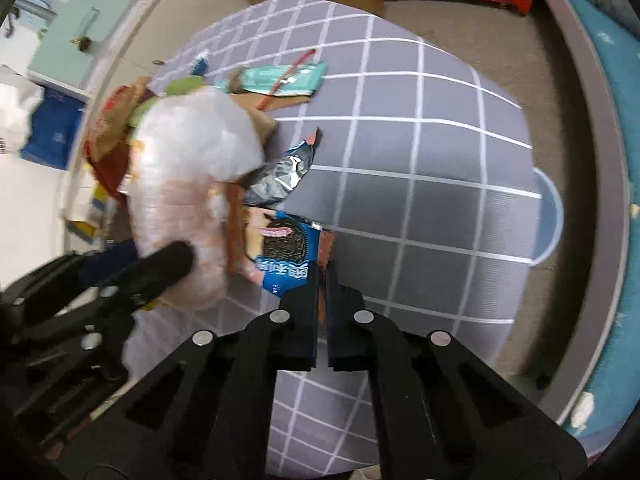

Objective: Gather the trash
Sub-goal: 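Grasp the white bag with orange print with the left tool while the right grasps the blue packet, then carry both items over the blue bucket and open both tools to drop them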

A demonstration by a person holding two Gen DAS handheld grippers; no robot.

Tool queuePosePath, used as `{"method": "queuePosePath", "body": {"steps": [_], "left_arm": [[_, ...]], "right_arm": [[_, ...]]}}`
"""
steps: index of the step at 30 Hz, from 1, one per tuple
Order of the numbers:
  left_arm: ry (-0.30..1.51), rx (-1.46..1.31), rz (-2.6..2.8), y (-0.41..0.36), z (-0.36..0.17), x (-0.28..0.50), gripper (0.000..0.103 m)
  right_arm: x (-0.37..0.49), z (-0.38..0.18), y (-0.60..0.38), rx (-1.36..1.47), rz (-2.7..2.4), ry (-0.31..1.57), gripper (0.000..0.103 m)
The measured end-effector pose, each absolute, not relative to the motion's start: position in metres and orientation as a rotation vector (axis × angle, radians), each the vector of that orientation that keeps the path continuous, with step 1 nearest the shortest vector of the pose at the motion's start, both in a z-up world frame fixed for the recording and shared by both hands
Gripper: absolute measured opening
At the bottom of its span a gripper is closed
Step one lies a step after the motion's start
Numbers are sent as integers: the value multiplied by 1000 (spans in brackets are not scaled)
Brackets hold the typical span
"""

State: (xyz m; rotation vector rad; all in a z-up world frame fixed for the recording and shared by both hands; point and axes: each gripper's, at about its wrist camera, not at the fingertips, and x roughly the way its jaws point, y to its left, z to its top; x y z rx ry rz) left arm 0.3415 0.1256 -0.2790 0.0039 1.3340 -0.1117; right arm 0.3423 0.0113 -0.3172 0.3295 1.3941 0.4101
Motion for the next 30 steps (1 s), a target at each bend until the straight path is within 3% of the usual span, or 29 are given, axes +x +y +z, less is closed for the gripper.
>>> {"method": "queuePosePath", "body": {"steps": [10,19,24,30], "left_arm": [[1257,-62,39,84,-247,337,32],[1265,-42,-151,-60,-264,370,31],[1378,-23,-291,-149,-335,395,31],[1564,-18,-324,-198,-475,420,31]], "right_arm": [[357,-287,-54,417,598,1335,2],[373,-297,-207,475,427,1303,2],[371,-367,-285,473,235,1374,2],[379,-494,-326,498,123,1473,2]]}}
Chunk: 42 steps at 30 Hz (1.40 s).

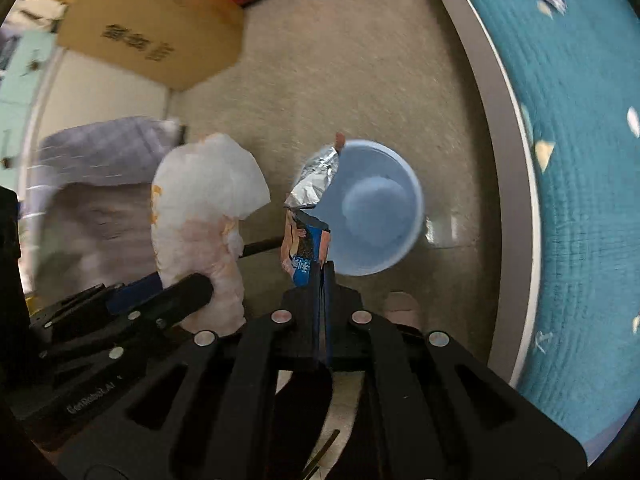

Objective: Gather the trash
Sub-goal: 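Carry both items over the blue bucket and open both tools to drop them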

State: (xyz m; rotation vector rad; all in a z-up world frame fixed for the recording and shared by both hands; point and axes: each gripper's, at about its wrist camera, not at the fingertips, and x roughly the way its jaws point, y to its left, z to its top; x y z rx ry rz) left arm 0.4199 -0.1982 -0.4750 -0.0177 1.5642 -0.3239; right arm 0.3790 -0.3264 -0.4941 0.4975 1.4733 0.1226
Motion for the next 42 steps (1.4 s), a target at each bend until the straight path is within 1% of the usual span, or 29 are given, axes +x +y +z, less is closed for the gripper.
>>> {"method": "queuePosePath", "body": {"steps": [2,4,5,7,9,10,11,12,13,18,20,29,30,32,33,34,37,42], "left_arm": [[1593,0,-303,-199,-517,429,31],[1628,2,-271,-196,-558,439,31],[1638,-6,-266,-196,-572,444,31],[1673,-7,-249,-194,-606,451,31],[1695,3,-229,-193,-629,456,31],[1704,1,-226,-191,-636,457,31],[1714,-1,-224,-191,-645,458,31],[1716,1,-223,-190,-651,458,31],[1719,2,-225,-193,-653,459,32],[1735,-7,-215,-198,-658,459,33],[1736,1,-220,-201,-654,459,34],[1714,14,-238,-212,-617,463,38],[1712,9,-241,-212,-611,464,40],[1712,8,-236,-213,-598,464,51],[1710,8,-231,-213,-593,465,66],[1695,3,-228,-213,-583,465,72],[1681,-20,-228,-209,-554,463,75],[1627,-44,-224,-199,-497,452,75]], "right_arm": [[387,-540,-329,523,95,1495,2],[394,-571,-329,524,94,1511,2],[401,-595,-325,529,95,1515,2],[406,-625,-324,526,74,1527,3],[411,-658,-322,576,52,1556,3],[412,-666,-321,584,31,1563,8],[413,-675,-321,577,6,1573,15],[415,-678,-322,579,-2,1573,44],[414,-680,-325,593,-4,1564,61],[409,-671,-332,602,-6,1575,61],[406,-657,-338,604,-27,1569,61],[400,-599,-370,625,-76,1507,63],[399,-592,-372,632,-79,1502,63],[398,-577,-379,644,-92,1491,63],[398,-571,-380,645,-94,1487,63],[397,-563,-382,647,-96,1482,63],[394,-535,-385,637,-88,1470,63],[393,-473,-374,598,-4,1446,63]]}}
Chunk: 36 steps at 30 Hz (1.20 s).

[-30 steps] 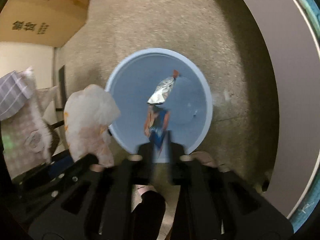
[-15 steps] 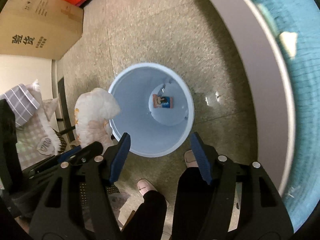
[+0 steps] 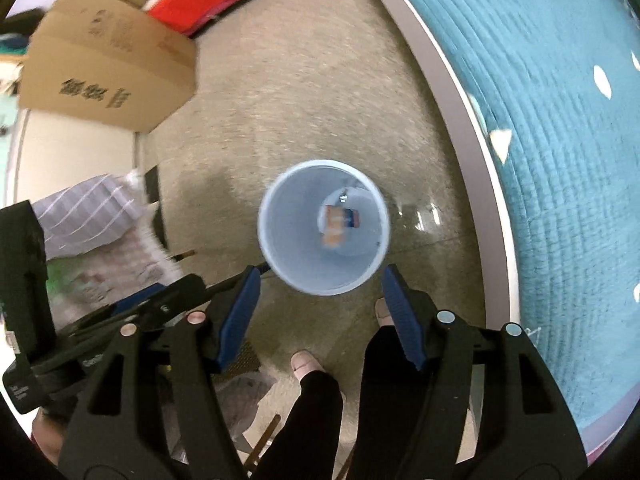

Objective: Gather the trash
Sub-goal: 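Carry both items over the blue bucket and open both tools to drop them, then move both tools back to the table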

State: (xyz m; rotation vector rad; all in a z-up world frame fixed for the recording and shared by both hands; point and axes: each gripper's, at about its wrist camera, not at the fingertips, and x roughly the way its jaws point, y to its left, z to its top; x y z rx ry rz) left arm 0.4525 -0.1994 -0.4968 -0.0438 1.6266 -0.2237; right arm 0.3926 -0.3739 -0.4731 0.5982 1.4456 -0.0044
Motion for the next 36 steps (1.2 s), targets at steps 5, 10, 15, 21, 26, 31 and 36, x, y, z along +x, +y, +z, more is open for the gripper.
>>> {"method": "queuePosePath", "body": {"steps": [5,10,15,21,26,31,36], "left_arm": [[1512,-90,-158,-170,-415,434,75],[1387,-141,-83,-123,-338,406,75],[1275,-138,-13,-55,-277,368,80],[1262,-229,128,50,-261,326,81],[1244,-252,216,136,-261,284,81],[1205,-324,319,214,-258,245,80],[1159,-442,408,282,-261,219,80]], "right_arm": [[397,-402,-341,517,134,1403,63],[395,-333,-296,426,271,1349,64],[386,-287,-229,361,396,1312,64],[371,-266,-133,324,524,1312,65],[354,-256,-57,279,596,1298,65],[339,-253,0,247,630,1285,65],[333,-256,43,226,617,1277,66]]}}
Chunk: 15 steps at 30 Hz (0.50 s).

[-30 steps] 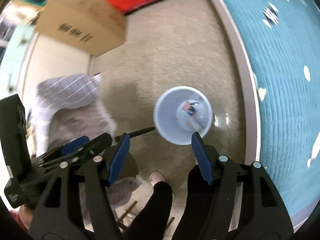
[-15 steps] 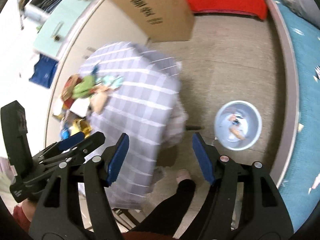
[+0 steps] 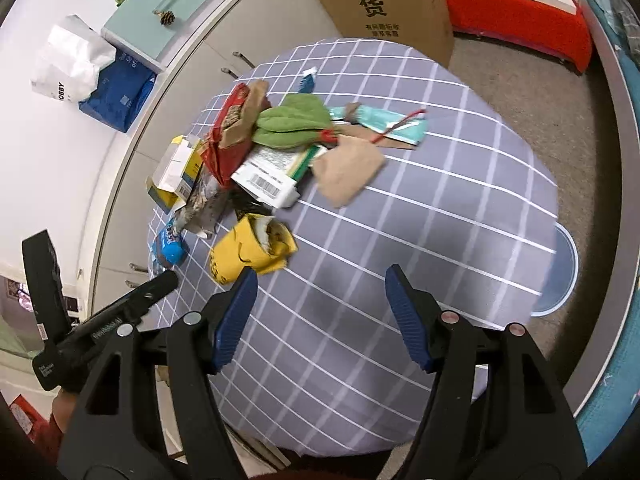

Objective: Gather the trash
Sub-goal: 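Move both tools back to the table, then grasp the blue wafer packet with the left tool while the right grasps the tan pouch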

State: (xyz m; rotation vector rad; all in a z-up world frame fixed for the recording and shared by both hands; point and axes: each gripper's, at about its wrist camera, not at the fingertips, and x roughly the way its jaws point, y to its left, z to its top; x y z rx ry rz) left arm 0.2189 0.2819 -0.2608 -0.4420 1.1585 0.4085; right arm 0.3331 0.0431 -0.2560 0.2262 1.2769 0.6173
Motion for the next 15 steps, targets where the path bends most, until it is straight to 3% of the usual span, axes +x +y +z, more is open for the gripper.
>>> {"method": "queuePosePath", "body": {"steps": [10,15], "left_arm": [[1065,-652,525,387,-298,205,80],[1066,-648,508,402,-314,220,80]], "right_arm": [[347,-267,75,191,510,1255,67],[364,-275,70,195,407,1237,67]]}}
